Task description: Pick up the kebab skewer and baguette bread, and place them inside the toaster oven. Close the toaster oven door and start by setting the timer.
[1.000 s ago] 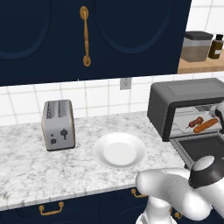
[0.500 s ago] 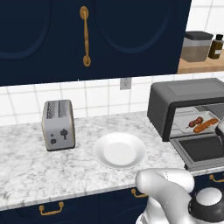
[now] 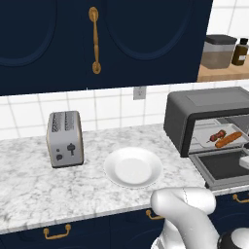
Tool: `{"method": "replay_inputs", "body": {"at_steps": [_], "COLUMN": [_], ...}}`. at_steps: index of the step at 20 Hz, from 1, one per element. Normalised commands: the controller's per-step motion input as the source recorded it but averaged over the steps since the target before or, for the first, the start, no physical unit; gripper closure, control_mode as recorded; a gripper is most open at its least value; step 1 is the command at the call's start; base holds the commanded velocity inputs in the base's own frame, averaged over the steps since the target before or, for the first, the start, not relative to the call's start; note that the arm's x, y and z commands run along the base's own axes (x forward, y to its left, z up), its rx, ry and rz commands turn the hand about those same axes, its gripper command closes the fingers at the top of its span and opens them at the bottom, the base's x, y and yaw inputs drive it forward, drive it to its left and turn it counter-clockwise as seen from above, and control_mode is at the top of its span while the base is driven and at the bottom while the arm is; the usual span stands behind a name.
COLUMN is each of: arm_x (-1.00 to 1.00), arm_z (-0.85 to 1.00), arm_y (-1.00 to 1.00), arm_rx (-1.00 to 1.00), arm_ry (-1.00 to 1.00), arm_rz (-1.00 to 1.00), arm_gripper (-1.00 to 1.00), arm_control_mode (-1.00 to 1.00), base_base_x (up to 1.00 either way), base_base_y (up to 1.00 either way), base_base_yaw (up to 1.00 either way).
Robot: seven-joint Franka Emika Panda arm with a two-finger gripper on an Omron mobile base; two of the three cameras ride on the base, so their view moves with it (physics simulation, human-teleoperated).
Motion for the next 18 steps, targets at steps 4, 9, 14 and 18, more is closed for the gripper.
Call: {"method": "replay_inputs", "body": {"at_steps": [4, 9, 14, 18], "arm_x": [-0.11, 0.00, 0.11, 0.18], "arm_z": [-0.08, 0.00, 0.00, 0.01], "arm_y": [0.00, 0.05, 0.02, 0.05], "arm_rx": [-0.26, -0.07, -0.01, -0.01], "arm_ry": [-0.08, -0.03, -0.04, 0.00], "arm_rz": [0.16, 0.00, 0.00, 0.00], "arm_gripper": [-1.00, -1.00, -1.00, -1.00], "arm_control_mode": [-1.00, -1.00, -1.00, -1.00], "base_base_x": [0.00, 0.00, 0.00, 0.00], "base_base_y": [0.00, 0.00, 0.00, 0.00], "base_base_yaw": [0.00, 0.00, 0.00, 0.00]}}
